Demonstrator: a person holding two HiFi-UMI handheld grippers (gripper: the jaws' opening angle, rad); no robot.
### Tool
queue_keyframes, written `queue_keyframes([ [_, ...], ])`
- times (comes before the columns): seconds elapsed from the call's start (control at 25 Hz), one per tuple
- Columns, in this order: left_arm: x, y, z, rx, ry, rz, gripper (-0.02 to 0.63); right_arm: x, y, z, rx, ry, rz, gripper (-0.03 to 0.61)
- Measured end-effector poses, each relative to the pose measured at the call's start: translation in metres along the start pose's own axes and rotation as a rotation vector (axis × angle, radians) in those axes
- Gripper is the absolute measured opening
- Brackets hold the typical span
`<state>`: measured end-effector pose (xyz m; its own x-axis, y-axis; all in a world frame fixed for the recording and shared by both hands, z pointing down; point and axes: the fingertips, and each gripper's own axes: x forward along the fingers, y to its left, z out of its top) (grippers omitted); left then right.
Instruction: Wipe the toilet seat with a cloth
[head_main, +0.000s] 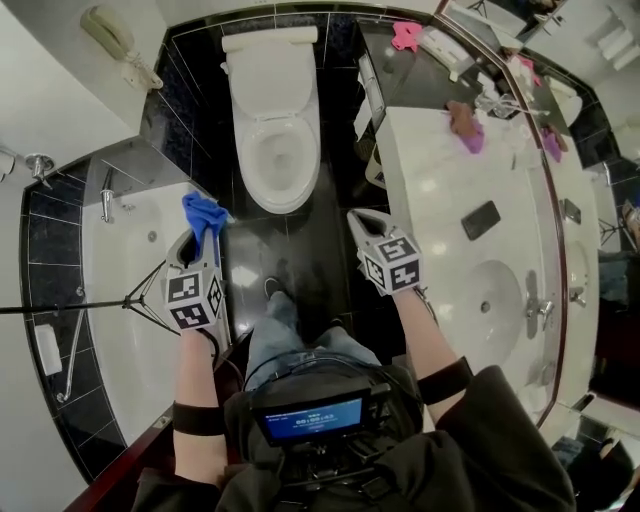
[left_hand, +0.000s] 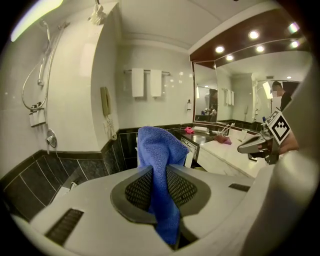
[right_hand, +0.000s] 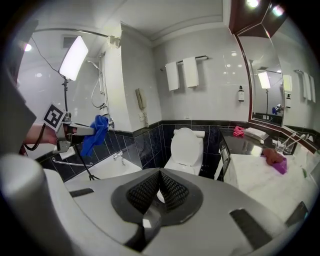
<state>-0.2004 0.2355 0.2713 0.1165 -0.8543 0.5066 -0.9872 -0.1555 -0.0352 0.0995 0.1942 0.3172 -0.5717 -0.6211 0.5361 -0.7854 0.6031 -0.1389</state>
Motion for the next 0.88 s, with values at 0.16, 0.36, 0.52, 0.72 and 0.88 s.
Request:
queue_keyframes([
  [0.16, -0.013, -0.008, -0.007, -0.013, -0.002, 0.009, 0.063, -0.017, 0.000, -0.005, -0.003, -0.009, -0.006, 0.021],
  [0.36, -0.021, -0.016, -0.011, 0.000, -0.002, 0.017, 0.062, -0.029, 0.001, -0.009, -0.002, -0.019, -0.009, 0.021],
  [0.52, -0.025, -0.019, -0.010, -0.010, -0.011, 0.014, 0.063, -0.033, 0.001, -0.010, -0.004, -0.020, -0.012, 0.021],
  [0.72, -0.027, -0.022, -0.010, -0.009, -0.020, 0.011, 0.063, -0.035, 0.002, -0.011, -0.010, -0.017, -0.011, 0.020],
  [0.88, -0.025, -0.021, -0.009, -0.004, -0.023, 0.007, 0.063, -0.030, 0.003, -0.010, -0.012, -0.014, -0.009, 0.021],
])
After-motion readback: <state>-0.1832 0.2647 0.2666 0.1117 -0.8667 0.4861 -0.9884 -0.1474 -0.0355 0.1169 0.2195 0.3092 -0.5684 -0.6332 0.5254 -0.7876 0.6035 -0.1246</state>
